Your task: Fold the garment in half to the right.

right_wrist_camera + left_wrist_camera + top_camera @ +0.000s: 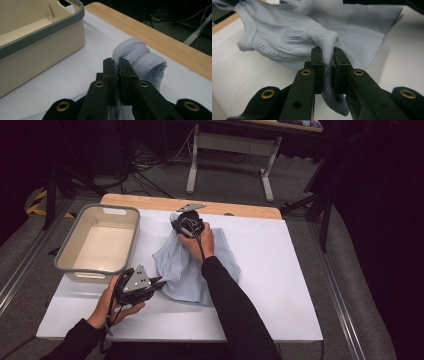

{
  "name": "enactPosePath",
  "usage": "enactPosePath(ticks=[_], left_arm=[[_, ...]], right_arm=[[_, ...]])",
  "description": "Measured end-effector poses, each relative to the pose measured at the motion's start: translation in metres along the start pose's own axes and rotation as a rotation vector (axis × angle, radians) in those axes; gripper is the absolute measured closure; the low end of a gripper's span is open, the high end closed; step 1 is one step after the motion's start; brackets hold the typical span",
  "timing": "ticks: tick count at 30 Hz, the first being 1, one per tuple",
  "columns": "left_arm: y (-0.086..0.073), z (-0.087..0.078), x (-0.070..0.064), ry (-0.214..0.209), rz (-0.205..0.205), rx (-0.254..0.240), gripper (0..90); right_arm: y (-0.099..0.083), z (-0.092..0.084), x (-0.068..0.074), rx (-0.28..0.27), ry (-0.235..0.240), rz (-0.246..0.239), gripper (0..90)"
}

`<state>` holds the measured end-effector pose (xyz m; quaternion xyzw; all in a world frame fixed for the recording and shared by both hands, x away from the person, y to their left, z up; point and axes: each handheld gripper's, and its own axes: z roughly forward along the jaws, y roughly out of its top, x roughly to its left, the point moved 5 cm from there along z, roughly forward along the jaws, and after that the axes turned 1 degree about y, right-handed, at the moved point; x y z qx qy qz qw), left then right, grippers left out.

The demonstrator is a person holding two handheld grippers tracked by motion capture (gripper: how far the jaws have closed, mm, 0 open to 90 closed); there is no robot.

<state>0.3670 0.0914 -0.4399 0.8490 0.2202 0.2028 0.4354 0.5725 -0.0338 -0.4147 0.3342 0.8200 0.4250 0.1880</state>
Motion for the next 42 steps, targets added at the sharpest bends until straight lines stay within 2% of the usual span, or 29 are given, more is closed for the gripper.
enactPosePath(ticks=[4,10,15,24,30,36,42], left_arm=[[0.010,0.000,-0.003,-0.008,0.027,-0.006,81.2],[0.022,0.006,-0.005,-0.033,0.012,-0.032,80.8],[0.029,0.016,-0.006,-0.064,0.007,-0.048,81.0],[0.043,0.036,-0.018,-0.114,0.038,-0.059,80.9],[0.055,0.053,-0.027,-0.150,0.054,-0.067,80.8],[0.064,0.075,-0.039,-0.185,0.079,-0.049,80.6],[0.070,0.089,-0.046,-0.208,0.085,-0.032,80.6]], right_arm=[[0.003,-0.010,-0.005,-0.020,0.010,0.003,85.4],[0.007,-0.018,-0.010,-0.041,0.010,-0.003,85.4],[0.006,-0.026,-0.015,-0.060,0.009,0.004,85.4],[-0.002,-0.042,-0.031,-0.088,0.019,0.030,85.1],[-0.011,-0.060,-0.048,-0.108,0.025,0.047,84.6],[-0.028,-0.077,-0.067,-0.124,0.023,0.079,84.3],[-0.044,-0.092,-0.086,-0.126,-0.011,0.109,84.6]])
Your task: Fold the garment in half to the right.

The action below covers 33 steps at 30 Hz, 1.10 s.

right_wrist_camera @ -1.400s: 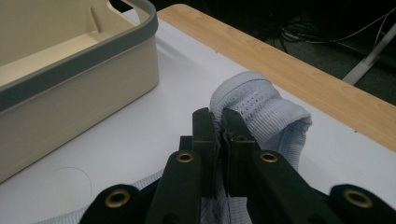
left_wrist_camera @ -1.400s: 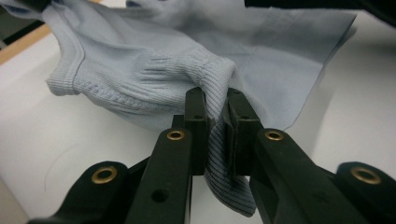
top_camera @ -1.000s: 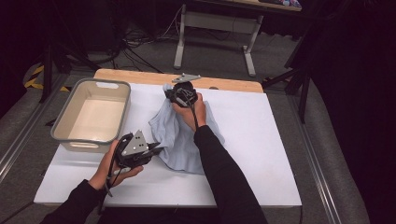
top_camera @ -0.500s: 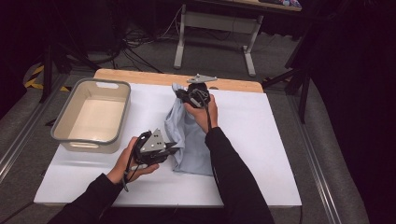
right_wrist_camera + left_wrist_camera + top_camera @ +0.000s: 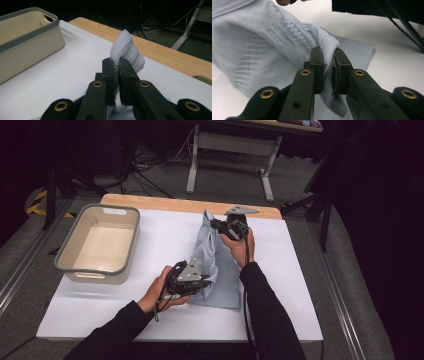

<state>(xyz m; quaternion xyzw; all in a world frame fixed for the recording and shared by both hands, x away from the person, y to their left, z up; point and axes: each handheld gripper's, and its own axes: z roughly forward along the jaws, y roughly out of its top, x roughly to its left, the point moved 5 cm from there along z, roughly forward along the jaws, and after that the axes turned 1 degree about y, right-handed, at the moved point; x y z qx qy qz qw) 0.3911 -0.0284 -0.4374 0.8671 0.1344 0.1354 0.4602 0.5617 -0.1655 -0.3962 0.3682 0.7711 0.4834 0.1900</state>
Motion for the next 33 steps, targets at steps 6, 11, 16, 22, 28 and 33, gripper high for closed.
enactPosePath(ticks=[6,11,16,22,28,33], left_arm=[[0.006,0.018,-0.002,-0.034,-0.003,0.007,80.4],[0.005,0.030,-0.006,-0.029,0.005,0.039,79.2],[0.002,0.040,-0.006,-0.029,-0.006,0.041,77.4],[0.000,0.048,-0.009,-0.029,0.013,0.052,74.5],[0.003,0.041,-0.017,-0.026,0.033,0.025,59.6],[0.000,0.025,-0.027,-0.001,0.096,0.032,45.8]], right_arm=[[-0.012,-0.013,-0.016,0.002,-0.044,0.015,82.7],[-0.024,-0.023,-0.024,0.032,-0.088,0.001,75.1],[-0.034,-0.037,-0.028,0.038,-0.116,0.000,62.5],[-0.044,-0.055,-0.014,0.036,-0.115,-0.062,61.2],[-0.057,-0.074,0.014,0.032,-0.063,-0.122,57.5],[-0.069,-0.083,0.032,0.037,-0.039,-0.151,53.8]])
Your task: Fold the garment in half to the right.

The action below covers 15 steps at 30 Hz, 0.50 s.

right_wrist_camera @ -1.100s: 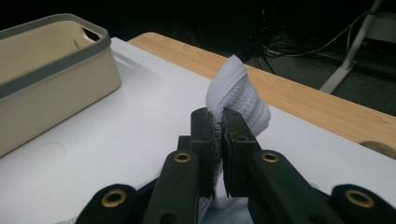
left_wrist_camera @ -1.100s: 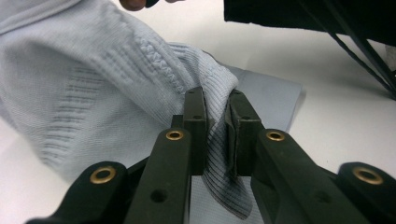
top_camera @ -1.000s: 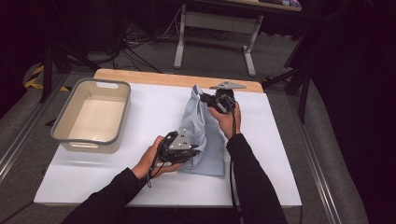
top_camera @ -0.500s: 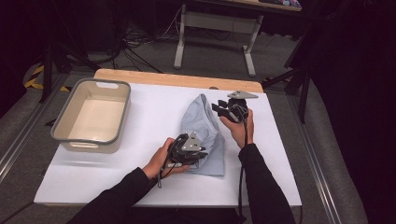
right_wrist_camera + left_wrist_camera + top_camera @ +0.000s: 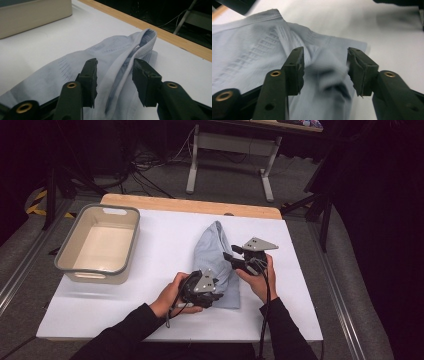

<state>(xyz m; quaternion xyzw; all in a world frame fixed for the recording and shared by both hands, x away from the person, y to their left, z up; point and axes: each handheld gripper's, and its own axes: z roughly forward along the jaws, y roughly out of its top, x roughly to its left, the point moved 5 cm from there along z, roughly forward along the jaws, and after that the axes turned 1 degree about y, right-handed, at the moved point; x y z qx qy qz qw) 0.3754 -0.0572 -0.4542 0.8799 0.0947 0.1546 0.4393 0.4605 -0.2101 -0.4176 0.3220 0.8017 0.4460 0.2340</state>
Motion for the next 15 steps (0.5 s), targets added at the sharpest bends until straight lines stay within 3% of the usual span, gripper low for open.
enactPosePath(ticks=[2,6,7,11,15], left_arm=[[-0.004,-0.014,-0.005,0.004,0.019,0.001,40.9],[-0.010,-0.027,-0.007,0.021,0.043,0.014,36.2],[-0.018,-0.034,-0.008,0.047,0.055,0.033,36.2],[-0.040,-0.050,-0.006,0.088,0.034,0.060,31.5],[-0.058,-0.056,0.001,0.098,-0.011,0.073,29.4]], right_arm=[[-0.005,-0.001,0.003,0.025,-0.002,-0.014,51.9],[-0.013,-0.003,0.004,0.049,0.005,-0.014,51.9],[-0.016,-0.003,0.003,0.059,0.004,-0.010,52.1],[-0.030,-0.005,-0.001,0.098,0.014,0.009,57.9],[-0.034,-0.009,-0.001,0.106,0.027,0.010,68.5]])
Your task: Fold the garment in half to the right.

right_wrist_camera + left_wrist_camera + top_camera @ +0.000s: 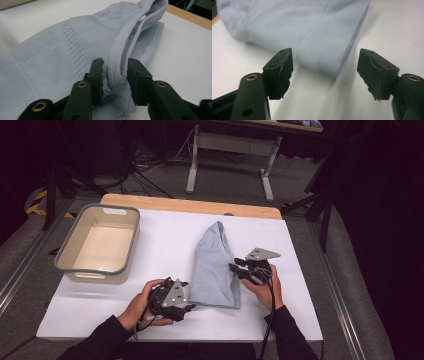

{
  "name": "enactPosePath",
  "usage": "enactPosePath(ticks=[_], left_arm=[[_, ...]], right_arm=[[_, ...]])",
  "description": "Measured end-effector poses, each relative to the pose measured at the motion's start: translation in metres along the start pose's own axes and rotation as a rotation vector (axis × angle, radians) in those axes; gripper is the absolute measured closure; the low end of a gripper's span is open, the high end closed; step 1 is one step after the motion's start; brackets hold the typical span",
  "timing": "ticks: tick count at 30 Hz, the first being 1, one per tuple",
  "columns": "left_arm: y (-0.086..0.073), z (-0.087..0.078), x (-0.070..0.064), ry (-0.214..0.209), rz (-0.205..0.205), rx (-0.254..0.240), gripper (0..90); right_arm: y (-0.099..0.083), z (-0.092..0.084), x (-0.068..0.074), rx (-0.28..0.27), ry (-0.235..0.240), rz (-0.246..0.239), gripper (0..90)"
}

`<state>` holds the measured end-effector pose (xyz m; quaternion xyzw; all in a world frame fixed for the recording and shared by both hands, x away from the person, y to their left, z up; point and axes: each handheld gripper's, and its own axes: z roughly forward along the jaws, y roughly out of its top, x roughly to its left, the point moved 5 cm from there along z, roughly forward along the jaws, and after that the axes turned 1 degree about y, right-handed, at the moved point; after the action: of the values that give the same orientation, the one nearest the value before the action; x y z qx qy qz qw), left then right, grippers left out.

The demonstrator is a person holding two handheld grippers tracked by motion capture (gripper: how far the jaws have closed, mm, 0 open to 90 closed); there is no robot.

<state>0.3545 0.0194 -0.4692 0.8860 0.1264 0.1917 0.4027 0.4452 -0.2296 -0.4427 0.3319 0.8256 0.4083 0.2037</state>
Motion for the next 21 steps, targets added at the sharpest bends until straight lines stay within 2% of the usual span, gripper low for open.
enactPosePath(ticks=[2,5,7,8,9,11,17,18,21], left_arm=[[-0.002,0.002,0.002,-0.004,-0.005,-0.002,33.8],[-0.002,0.007,0.000,-0.033,-0.009,-0.015,36.9],[-0.002,0.012,-0.003,-0.043,0.002,0.006,41.1],[-0.002,0.016,-0.004,-0.035,0.019,0.012,46.5],[-0.003,0.018,-0.006,-0.032,0.013,0.026,47.5],[-0.002,0.023,-0.006,-0.045,0.007,0.018,50.7],[0.001,0.029,-0.006,-0.038,0.004,0.012,52.9],[0.002,0.029,-0.006,-0.041,0.003,0.003,52.9],[0.002,0.030,-0.009,-0.049,0.012,0.017,55.0]], right_arm=[[-0.002,-0.001,0.000,0.003,0.002,-0.005,72.6],[-0.005,-0.002,-0.001,0.000,0.006,-0.002,80.2],[-0.006,-0.002,0.000,0.009,-0.007,-0.025,82.6],[-0.006,-0.002,0.000,0.009,-0.014,-0.033,83.8],[-0.006,-0.002,0.001,0.007,-0.017,-0.041,84.4],[-0.004,-0.005,0.001,-0.004,-0.022,-0.045,84.7],[0.005,-0.024,0.003,-0.056,-0.054,-0.057,85.3],[0.006,-0.027,0.003,-0.058,-0.062,-0.060,85.3],[0.002,-0.029,0.002,-0.043,-0.083,-0.056,85.3]])
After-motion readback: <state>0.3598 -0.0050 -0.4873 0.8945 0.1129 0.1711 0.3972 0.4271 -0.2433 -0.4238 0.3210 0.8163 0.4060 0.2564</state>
